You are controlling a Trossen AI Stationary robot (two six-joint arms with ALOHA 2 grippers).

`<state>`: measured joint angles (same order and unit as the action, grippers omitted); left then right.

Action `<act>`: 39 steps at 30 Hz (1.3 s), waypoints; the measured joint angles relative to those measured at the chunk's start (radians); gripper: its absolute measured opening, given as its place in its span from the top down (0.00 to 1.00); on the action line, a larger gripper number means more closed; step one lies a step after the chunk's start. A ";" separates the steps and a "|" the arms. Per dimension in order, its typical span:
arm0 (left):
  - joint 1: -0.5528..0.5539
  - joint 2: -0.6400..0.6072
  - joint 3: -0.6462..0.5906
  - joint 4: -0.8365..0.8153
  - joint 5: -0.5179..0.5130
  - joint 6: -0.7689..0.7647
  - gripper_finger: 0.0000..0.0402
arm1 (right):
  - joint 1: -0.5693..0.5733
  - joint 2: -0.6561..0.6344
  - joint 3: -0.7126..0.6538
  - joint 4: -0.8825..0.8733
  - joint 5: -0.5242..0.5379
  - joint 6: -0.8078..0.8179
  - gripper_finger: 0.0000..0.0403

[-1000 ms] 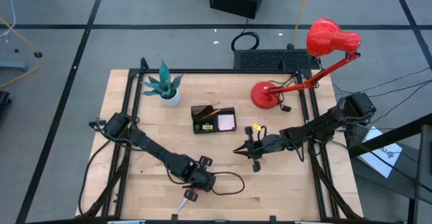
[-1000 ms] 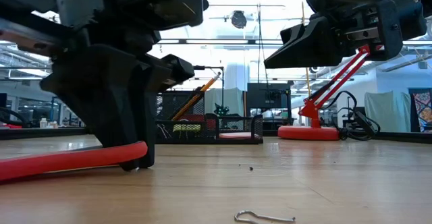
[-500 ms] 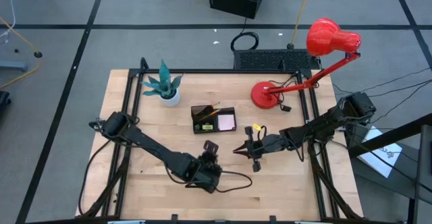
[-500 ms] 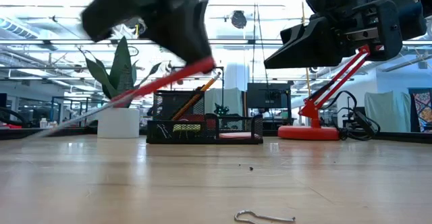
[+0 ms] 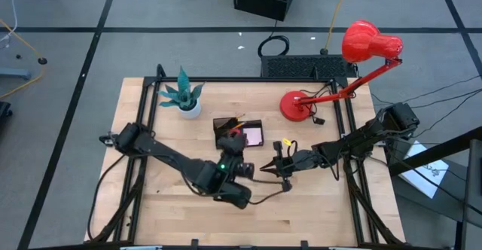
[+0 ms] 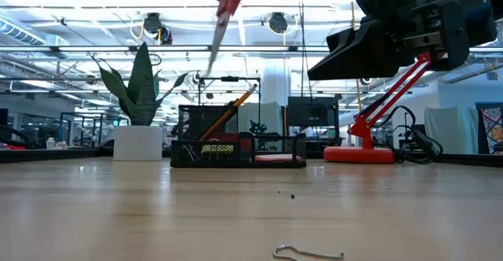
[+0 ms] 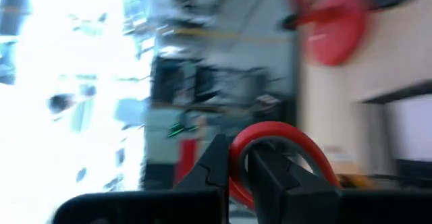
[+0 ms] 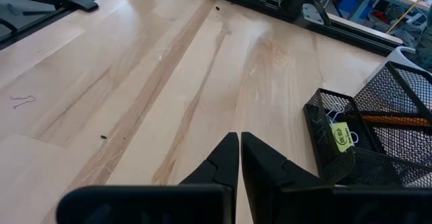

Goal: Pick and place office supplies into organizer
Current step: Put the red scissor into the black desk organizer

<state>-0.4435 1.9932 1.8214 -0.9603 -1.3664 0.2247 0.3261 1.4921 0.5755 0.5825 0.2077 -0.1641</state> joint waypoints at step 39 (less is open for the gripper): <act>0.444 0.000 -0.202 0.053 0.004 0.016 0.92 | 0.000 0.000 0.000 -0.038 0.000 0.009 0.97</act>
<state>0.0000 1.9930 1.6193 -0.9069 -1.3627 0.2402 0.3260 1.4921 0.5755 0.5447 0.2077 -0.1548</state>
